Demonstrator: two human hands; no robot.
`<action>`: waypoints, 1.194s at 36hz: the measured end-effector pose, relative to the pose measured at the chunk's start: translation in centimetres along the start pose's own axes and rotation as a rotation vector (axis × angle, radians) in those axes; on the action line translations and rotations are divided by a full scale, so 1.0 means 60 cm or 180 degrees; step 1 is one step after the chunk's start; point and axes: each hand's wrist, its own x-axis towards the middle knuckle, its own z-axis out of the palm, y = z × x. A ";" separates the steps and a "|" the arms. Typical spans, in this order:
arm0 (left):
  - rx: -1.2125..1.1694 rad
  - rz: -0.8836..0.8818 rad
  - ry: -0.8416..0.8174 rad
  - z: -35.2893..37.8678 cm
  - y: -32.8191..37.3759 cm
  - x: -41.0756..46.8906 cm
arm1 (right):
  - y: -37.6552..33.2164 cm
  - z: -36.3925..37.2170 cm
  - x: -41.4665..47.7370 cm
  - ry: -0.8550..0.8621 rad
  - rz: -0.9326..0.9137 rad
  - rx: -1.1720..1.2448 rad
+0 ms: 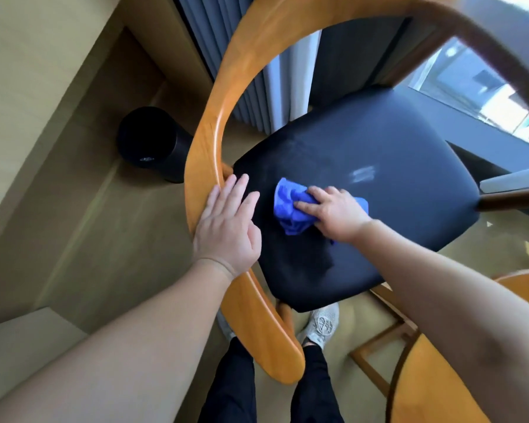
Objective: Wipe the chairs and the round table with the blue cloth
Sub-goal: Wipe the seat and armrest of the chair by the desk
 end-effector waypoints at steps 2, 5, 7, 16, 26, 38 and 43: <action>0.0037 0.0080 -0.0043 -0.001 -0.001 0.001 | 0.019 -0.009 0.034 -0.0020 0.0205 0.0025; 0.0054 0.0019 -0.0033 -0.002 -0.003 0.002 | 0.034 -0.008 0.071 -0.0075 0.0639 -0.0011; 0.0049 0.0009 -0.0010 -0.002 -0.002 0.002 | 0.029 0.000 0.076 -0.0144 0.0814 -0.0002; 0.0193 0.0752 -0.0318 -0.005 -0.013 0.012 | -0.045 0.069 -0.038 0.0220 0.0926 0.0160; 0.0129 0.0425 -0.0144 -0.005 -0.011 0.010 | -0.168 0.136 -0.216 -0.0534 0.0691 0.0236; 0.0195 0.0617 -0.0228 -0.004 -0.013 0.012 | -0.174 0.131 -0.252 -0.0468 0.0812 0.0576; 0.0223 0.0605 -0.0192 -0.002 -0.013 0.014 | -0.120 0.100 -0.247 0.0097 0.1024 0.0594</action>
